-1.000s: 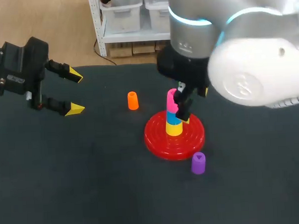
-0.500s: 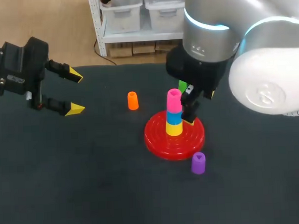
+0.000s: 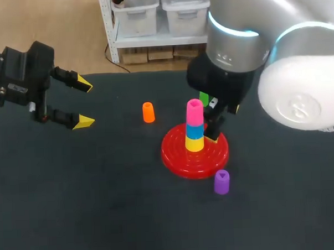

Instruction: Pick up and stack the cylinders on the red base in this order: pink,purple,orange,green

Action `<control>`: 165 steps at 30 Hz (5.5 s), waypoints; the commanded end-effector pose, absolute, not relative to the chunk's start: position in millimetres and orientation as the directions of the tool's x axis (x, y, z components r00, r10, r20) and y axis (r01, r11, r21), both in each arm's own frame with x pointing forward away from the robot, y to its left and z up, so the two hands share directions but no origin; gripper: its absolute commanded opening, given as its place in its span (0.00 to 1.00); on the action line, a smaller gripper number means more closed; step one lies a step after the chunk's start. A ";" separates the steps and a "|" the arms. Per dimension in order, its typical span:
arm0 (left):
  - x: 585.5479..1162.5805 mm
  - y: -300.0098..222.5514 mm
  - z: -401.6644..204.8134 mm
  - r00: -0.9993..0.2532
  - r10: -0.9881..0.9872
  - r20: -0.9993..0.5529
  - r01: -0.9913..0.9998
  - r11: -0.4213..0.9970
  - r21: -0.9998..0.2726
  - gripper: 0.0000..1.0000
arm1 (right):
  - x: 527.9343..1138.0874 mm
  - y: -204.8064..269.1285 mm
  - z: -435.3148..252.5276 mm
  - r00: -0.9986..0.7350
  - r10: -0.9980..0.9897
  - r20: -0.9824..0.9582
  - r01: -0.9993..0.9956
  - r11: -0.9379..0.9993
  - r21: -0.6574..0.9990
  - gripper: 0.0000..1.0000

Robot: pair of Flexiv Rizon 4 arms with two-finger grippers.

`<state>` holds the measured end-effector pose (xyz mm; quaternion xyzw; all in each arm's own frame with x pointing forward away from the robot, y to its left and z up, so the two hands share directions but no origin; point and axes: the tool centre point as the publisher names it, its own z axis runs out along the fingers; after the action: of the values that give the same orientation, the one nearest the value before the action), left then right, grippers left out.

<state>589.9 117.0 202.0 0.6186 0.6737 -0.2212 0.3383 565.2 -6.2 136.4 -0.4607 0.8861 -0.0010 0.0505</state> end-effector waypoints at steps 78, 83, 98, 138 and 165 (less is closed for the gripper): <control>590.4 117.6 200.5 -0.003 0.682 -0.731 0.983 0.136 0.123 1.00 | 566.5 -12.6 156.0 -0.541 -0.829 -0.142 -0.827 0.555 -0.087 0.00; 590.4 117.6 200.5 -0.003 0.682 -0.731 0.983 0.136 0.123 1.00 | 590.1 -2.3 200.7 -0.491 -0.851 -0.185 -0.850 0.515 -0.113 0.00; 590.4 117.6 200.5 -0.003 0.682 -0.731 0.983 0.136 0.123 1.00 | 619.2 44.2 215.6 -0.342 -0.931 -0.128 -0.933 0.353 -0.073 0.00; 590.4 117.6 200.5 -0.003 0.682 -0.731 0.983 0.136 0.123 1.00 | 637.3 48.1 163.3 -0.331 -0.943 -0.019 -0.944 0.331 0.001 0.00; 590.4 117.6 200.5 -0.003 0.682 -0.731 0.983 0.136 0.123 1.00 | 675.3 106.5 180.4 -0.241 -0.966 -0.096 -0.969 0.245 -0.035 1.00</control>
<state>589.9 117.1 202.0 0.6186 0.6737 -0.2212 0.3383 650.5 90.0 192.8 -0.6128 0.7871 0.0064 0.0701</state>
